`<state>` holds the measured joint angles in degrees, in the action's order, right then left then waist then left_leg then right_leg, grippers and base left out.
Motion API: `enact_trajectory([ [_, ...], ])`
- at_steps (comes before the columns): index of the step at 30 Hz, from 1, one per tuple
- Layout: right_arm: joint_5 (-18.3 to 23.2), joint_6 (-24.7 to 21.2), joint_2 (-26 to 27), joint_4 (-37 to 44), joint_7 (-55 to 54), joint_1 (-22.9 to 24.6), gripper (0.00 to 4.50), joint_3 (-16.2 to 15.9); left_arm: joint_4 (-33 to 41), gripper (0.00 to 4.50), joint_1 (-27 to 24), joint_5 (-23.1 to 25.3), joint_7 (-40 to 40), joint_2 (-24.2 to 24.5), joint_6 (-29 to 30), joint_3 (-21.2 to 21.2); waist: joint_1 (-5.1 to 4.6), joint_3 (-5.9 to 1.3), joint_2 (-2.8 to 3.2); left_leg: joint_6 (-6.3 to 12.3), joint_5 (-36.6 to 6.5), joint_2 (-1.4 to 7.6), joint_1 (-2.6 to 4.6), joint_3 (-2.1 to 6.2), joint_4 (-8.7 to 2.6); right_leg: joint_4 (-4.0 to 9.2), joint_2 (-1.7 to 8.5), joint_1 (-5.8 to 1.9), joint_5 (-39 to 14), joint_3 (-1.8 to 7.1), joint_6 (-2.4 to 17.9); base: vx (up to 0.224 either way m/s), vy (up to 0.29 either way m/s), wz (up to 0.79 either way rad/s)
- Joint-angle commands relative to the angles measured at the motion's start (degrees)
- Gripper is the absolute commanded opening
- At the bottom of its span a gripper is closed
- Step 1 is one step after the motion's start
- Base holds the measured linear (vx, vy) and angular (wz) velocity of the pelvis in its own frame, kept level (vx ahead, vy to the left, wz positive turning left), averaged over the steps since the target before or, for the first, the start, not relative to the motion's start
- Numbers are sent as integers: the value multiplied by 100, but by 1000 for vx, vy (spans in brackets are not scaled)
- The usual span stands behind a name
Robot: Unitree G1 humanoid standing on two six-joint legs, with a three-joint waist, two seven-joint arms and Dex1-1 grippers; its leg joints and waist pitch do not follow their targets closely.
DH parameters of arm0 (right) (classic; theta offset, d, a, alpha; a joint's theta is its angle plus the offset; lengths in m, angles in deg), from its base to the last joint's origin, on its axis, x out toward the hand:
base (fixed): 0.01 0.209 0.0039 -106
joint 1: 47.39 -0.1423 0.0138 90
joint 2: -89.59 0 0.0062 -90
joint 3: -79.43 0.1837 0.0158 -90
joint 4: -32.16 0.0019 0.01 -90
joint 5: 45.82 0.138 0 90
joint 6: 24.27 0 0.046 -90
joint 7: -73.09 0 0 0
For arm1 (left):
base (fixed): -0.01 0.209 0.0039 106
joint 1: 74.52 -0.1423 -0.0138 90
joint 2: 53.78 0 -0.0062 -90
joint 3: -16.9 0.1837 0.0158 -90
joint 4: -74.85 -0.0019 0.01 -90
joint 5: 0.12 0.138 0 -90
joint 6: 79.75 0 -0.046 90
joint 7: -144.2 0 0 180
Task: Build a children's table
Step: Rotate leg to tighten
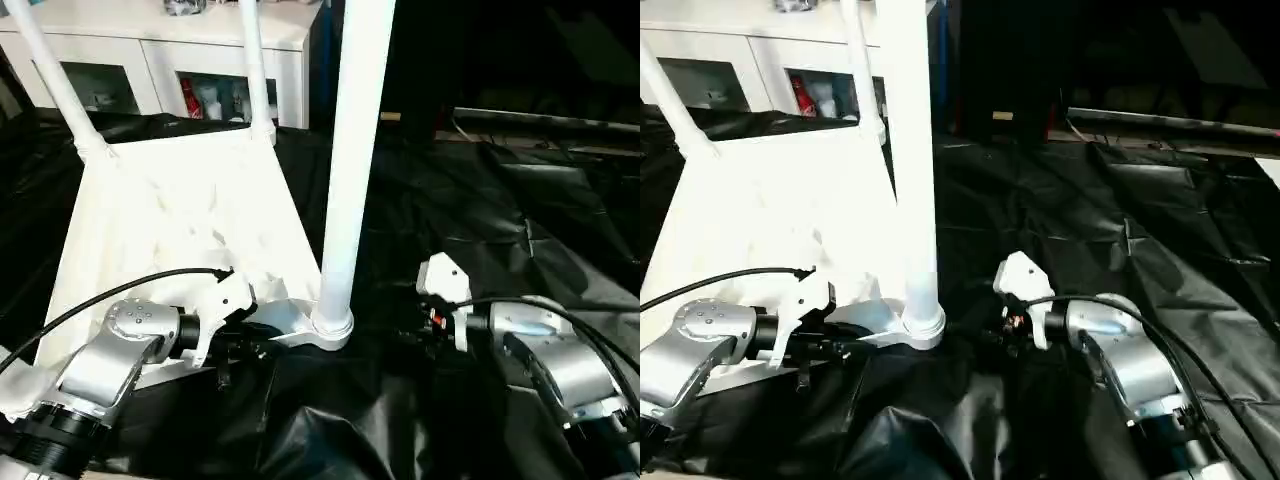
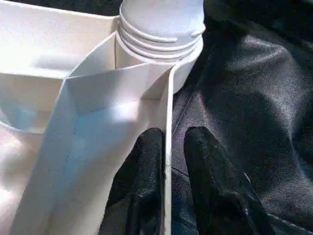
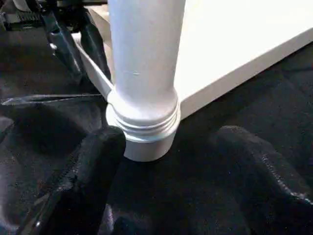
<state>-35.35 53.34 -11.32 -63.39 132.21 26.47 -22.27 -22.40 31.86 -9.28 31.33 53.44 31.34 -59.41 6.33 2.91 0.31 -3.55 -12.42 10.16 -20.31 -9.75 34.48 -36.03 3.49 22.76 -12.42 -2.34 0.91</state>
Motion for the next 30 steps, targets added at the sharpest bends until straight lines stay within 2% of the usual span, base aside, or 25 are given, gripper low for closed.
enact_trajectory([
  [1, 26, -39, -60, 101, -9, -14, 348, -1, -9, 96, -14, 51, -46, 10, -21, 21, -11, -329, -3, 312, -505, 276, 16, 76, -405, 378, 439, -301, -229, 269, 1352, 0, 0, 0],
  [11, 18, -52, -78, 119, -3, -4, 348, 3, -226, 96, 134, 1, -351, -252, -190, -93, 5, -340, -8, 309, -411, 272, 13, 72, -386, 363, 435, -309, -92, 271, 1362, 0, 0, 0],
  [18, 5, -35, -95, 83, -9, -30, 348, 5, -315, 96, 181, 113, -368, -197, -200, 43, 1, -344, -2, 315, -399, 270, 10, 78, -381, 360, 437, -311, -102, 269, 1347, 0, 0, 0],
  [23, -10, -13, -107, 66, -8, -44, 348, -2, -367, 45, 196, 188, -312, -114, -201, 110, -1, -340, 1, 300, -433, 271, 7, 83, -385, 359, 437, -315, -133, 267, 1349, 0, 0, 0],
  [30, -20, 26, -114, -22, 13, -120, 348, 1, -350, 3, 187, 313, -233, 54, -125, 227, -16, -328, -13, 246, -519, 269, 7, 87, -400, 378, 437, -319, -371, 266, 1292, 0, 0, 0],
])
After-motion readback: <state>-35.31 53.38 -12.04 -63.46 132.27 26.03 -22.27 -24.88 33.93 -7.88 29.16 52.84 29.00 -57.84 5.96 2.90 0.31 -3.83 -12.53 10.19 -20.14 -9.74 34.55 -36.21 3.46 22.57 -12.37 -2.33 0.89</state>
